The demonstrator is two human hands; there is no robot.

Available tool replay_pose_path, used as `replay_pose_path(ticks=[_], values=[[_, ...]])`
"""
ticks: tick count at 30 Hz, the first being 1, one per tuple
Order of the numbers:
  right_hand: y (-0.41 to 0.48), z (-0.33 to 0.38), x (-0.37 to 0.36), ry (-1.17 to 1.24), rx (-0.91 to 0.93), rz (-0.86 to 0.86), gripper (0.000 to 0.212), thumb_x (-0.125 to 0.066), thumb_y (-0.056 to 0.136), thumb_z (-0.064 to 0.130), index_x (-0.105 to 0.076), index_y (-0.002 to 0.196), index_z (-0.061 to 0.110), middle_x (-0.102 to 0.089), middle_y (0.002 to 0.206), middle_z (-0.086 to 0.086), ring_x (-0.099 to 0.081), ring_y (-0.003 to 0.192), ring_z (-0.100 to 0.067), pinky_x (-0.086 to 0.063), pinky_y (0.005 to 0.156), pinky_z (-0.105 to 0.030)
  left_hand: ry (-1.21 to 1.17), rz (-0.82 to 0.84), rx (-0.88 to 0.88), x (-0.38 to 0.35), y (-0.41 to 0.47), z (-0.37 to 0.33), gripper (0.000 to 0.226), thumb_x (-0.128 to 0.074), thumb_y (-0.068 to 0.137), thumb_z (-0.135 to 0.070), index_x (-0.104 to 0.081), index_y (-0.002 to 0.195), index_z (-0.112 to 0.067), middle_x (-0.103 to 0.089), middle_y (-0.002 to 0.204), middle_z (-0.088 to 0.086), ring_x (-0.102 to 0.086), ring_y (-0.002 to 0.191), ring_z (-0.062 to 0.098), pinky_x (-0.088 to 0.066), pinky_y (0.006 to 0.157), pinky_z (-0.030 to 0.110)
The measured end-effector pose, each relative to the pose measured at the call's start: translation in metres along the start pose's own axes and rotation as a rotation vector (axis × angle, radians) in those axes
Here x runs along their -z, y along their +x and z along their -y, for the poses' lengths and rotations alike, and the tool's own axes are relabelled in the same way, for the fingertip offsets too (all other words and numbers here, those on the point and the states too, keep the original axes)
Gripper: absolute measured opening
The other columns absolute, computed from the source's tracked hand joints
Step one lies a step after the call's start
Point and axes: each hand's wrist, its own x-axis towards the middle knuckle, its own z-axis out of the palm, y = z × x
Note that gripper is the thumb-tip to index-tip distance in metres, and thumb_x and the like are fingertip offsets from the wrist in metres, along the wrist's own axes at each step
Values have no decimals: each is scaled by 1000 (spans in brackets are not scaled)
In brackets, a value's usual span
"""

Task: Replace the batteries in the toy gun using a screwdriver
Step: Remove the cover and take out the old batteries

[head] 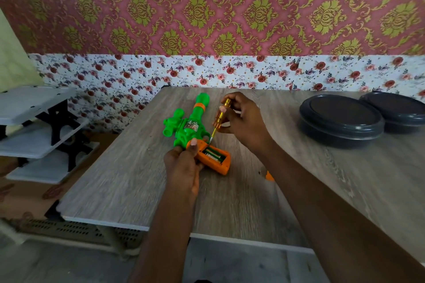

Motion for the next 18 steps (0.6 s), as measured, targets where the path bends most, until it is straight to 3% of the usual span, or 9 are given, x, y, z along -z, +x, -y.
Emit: replay_pose_path(ticks=[4,11,14,18], values=[[14,3,-1,-48,-17,96,12,-56,103,5,-59,114,9,-66,95,-8,-74,78,-26,-64,70,-55,-3,14,10,-1,-1,0,5,-59,99,-3,-62,95,-4,-71,87,8,-73,72,13,-63,66,39],[39,21,-12,-294,62,345,16,-50,106,8,-55,121,5,-61,101,-19,-70,86,-34,-65,63,-42,30,-11,25,2,3,1,5,-63,97,-6,-64,93,-4,-71,91,13,-72,81,23,-62,70,42],[45,28,-21,-418,126,391,18,-49,106,10,-56,122,5,-62,99,-12,-69,88,-27,-65,65,-44,46,-16,33,2,3,1,13,-63,98,-5,-61,85,-3,-69,79,9,-73,63,13,-64,61,37],[49,36,-28,-473,159,462,19,-48,106,9,-56,121,1,-54,87,3,-63,86,-22,-62,76,-49,46,-13,26,1,3,1,8,-63,97,-5,-63,90,-2,-71,80,9,-73,62,13,-64,58,35]])
